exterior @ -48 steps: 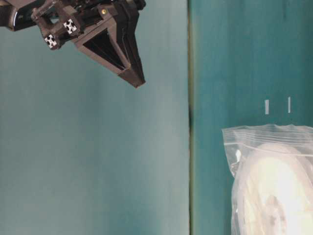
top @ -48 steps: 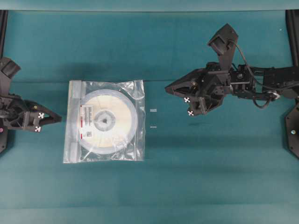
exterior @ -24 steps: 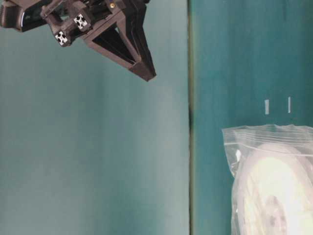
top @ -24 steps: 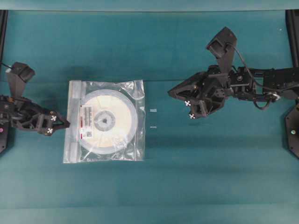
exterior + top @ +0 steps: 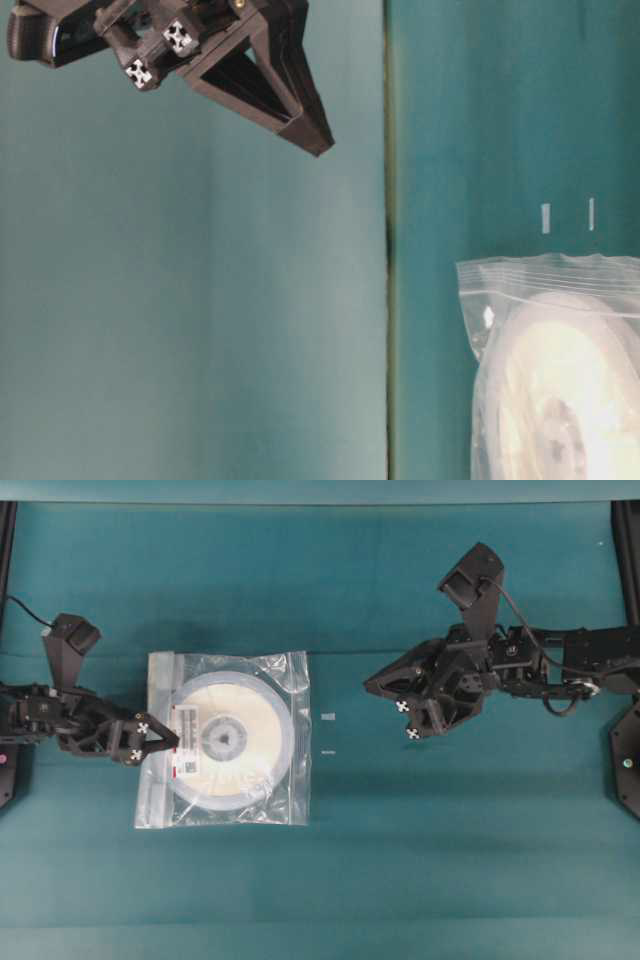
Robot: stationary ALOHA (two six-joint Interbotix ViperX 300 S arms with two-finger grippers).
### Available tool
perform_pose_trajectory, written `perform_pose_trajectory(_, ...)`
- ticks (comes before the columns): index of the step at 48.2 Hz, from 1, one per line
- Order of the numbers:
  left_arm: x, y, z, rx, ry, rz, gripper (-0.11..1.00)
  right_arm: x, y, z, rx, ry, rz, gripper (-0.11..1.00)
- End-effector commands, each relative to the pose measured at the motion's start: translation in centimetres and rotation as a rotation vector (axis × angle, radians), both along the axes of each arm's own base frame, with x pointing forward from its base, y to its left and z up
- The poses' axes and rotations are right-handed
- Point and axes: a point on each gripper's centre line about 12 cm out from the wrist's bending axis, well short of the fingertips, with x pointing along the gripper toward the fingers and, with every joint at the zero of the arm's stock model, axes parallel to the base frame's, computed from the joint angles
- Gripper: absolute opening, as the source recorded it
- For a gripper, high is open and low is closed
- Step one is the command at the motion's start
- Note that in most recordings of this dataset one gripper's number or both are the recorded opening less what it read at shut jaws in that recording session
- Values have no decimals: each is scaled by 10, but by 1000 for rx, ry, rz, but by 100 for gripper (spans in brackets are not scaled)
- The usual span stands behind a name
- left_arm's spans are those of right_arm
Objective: Take out the reel from the clear zip bag.
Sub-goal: 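Pinch the left edge of the clear bag with the left gripper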
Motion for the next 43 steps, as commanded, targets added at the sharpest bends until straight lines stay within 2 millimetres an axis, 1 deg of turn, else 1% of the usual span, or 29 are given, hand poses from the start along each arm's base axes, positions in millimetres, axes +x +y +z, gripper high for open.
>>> perform_pose_trajectory(1,7,2,1,0,-9,4,92,1,1,5,6,-18,-3,0)
perform_pose_trajectory(6,6,2,1,0,-9,4,90,1,1,5,5,-18,-1,0)
perform_pose_trajectory(10,5,1,2,2,-15,1,84,1,1,5,5,-16,-2,0)
perform_pose_trajectory(17,3,1,5,2,-18,3,67,0,2,5,5,-19,1,0)
perform_pose_trajectory(30,-5,0,12,4,7,1,29,-1,5,2,10,-9,8,0)
perform_pose_trajectory(34,-9,0,13,6,13,-1,18,-4,9,-4,31,5,4,0)
perform_pose_trajectory(37,-12,-1,13,6,15,-2,10,-7,11,-11,79,20,-22,0)
perform_pose_trajectory(43,-15,-1,14,7,9,-2,3,-12,14,-28,174,49,-86,0)
